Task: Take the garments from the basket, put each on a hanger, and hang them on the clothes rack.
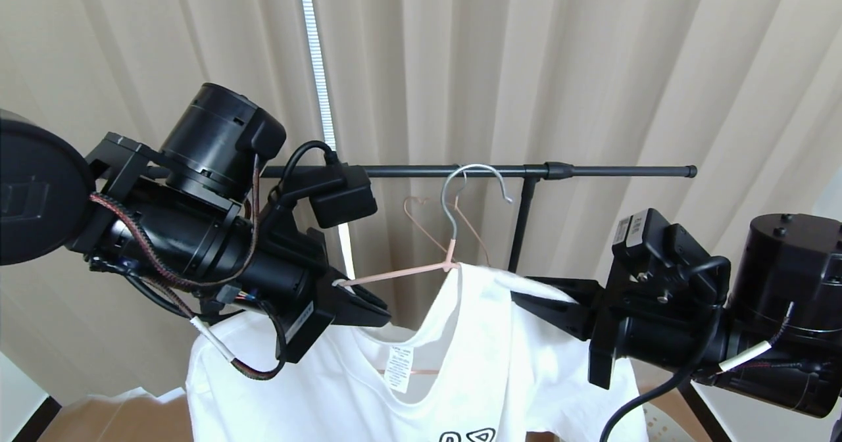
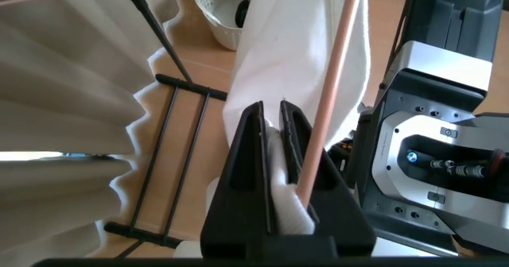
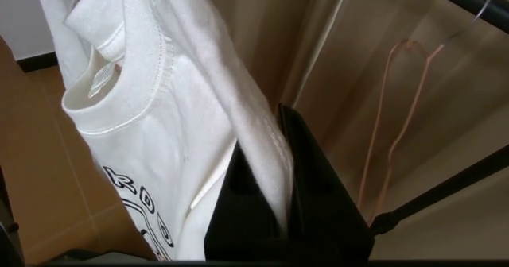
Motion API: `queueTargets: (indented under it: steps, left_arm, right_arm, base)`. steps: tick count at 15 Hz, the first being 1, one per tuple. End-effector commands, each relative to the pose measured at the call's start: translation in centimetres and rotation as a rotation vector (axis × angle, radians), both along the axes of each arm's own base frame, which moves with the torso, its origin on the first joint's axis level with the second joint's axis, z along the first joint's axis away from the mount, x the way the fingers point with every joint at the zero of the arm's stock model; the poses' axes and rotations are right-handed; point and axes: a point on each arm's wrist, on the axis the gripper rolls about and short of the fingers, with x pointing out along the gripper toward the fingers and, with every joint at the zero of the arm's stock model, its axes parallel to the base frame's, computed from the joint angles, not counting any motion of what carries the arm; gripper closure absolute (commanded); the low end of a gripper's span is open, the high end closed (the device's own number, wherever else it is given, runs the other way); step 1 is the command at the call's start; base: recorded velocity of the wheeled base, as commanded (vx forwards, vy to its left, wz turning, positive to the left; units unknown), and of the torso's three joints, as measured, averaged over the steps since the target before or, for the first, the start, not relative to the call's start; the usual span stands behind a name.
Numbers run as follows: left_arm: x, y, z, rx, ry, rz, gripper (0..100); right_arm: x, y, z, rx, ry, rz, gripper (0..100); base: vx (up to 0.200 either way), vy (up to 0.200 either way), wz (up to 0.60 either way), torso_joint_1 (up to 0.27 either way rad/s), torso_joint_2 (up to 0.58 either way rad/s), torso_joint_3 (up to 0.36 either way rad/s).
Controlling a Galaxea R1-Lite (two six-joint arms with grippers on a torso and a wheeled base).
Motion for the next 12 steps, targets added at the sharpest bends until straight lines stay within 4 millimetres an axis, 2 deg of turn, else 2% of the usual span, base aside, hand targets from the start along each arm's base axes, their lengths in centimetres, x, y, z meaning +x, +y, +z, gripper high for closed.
queueTargets:
  steps: [1,8,12]
  left_arm:
    - [-0.3,0.1,0.3,-0.008,-0.01,-0.004,100]
    - [-1.1,0.8,1.0,-0.029,-0.038,0.007,100]
    - [-2.1,1.9,0.7,-0.049,-0.098,0.04,100]
  right_arm:
    - [-0.1,0.0,-0.1,-0.002,0.003,0.003,0]
    - [-0.3,-0.1,-0.4,-0.012,0.01,0.002,0]
    - [-0.1,-0.2,-0.1,-0.006,0.001,-0.004,0]
  base:
    - [0.0,0.0,0.0,0.0,0.0,0.0]
    - [0.0,0.0,0.0,0.0,0.0,0.0]
    - [0.0,0.0,0.0,0.0,0.0,0.0]
